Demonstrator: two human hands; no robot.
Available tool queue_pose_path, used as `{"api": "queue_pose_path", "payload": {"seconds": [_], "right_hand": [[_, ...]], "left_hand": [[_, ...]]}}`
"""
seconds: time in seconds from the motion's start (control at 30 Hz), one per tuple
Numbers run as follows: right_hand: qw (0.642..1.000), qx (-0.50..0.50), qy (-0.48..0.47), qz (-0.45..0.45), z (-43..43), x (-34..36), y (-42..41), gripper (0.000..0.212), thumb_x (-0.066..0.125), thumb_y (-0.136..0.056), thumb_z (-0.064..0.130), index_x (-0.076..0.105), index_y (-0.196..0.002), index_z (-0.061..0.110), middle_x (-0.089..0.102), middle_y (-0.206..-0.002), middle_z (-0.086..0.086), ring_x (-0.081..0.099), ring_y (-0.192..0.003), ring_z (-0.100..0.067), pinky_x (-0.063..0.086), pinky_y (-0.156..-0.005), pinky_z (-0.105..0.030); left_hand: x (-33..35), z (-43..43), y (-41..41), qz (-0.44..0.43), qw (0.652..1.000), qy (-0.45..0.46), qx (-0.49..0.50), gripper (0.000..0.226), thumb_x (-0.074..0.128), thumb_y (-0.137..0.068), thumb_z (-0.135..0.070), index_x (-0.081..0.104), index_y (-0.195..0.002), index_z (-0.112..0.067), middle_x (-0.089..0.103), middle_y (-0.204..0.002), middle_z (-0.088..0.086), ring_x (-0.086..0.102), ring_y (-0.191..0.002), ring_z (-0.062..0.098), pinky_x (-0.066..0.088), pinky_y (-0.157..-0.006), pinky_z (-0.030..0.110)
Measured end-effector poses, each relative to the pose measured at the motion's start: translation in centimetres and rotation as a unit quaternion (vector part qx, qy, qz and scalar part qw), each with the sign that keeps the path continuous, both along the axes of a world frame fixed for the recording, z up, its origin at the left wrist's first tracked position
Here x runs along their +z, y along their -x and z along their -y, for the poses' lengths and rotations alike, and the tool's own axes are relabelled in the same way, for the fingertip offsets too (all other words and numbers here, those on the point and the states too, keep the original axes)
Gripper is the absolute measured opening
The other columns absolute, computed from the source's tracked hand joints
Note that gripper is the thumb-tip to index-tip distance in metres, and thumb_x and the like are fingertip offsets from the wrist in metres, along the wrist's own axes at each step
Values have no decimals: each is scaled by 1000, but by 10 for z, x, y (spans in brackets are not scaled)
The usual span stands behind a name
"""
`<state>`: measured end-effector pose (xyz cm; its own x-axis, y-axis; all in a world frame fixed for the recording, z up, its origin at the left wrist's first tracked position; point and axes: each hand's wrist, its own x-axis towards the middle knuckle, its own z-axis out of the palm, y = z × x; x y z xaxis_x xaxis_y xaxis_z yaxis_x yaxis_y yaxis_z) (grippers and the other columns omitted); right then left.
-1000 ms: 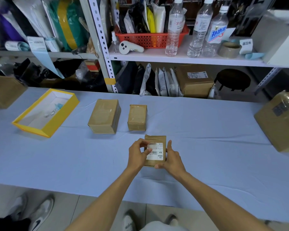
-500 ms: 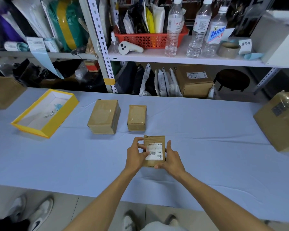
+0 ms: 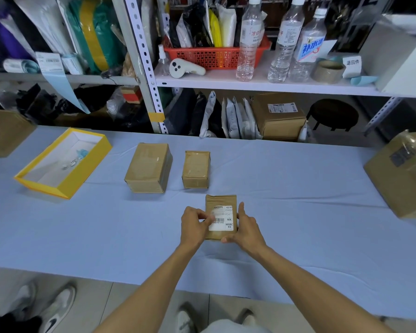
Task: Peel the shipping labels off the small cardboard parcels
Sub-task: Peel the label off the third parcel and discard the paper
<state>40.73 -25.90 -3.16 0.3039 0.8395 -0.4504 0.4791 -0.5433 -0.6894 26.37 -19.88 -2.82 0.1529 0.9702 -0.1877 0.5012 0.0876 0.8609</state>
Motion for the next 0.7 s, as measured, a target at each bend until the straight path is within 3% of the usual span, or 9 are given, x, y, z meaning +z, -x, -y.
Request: {"api": "queue_pose_path", "payload": {"seconds": [0.2,0.33,0.47,0.7], "right_hand": [[1000,-5,-20,20,0,1,3,127,87,-61,13,0,-154,18,65,-115,-4,61,-105,-23,56,-85,-36],[999,5,-32,33,-1,3,3,124,84,-66,11,-2,-154,18,65,-116,-4,62,-103,-22,56,-85,-34],[999,7,-33,36,0,5,3,122,83,-68,11,-3,-154,17,65,-116,-4,63,-103,-22,56,-85,-34],[998,13,-49,42,0,9,3,121,84,-68,10,-1,-154,15,65,-118,-5,64,-103,-21,56,-86,-32]], "left_hand": [[2,-3,-6,12,999,48,7,17,73,-80,-17,72,-67,-6,65,-95,7,64,-88,17,49,-70,20],[16,-1,-6,48,994,94,-6,19,68,-84,-8,70,-65,-4,68,-82,0,64,-71,6,47,-51,8],[23,-1,-8,67,991,119,-3,21,68,-84,-7,66,-64,-13,67,-87,-1,64,-76,11,48,-54,11],[22,-3,-10,102,983,154,5,8,66,-84,-4,71,-79,-6,69,-79,-2,65,-70,5,48,-51,7]]}}
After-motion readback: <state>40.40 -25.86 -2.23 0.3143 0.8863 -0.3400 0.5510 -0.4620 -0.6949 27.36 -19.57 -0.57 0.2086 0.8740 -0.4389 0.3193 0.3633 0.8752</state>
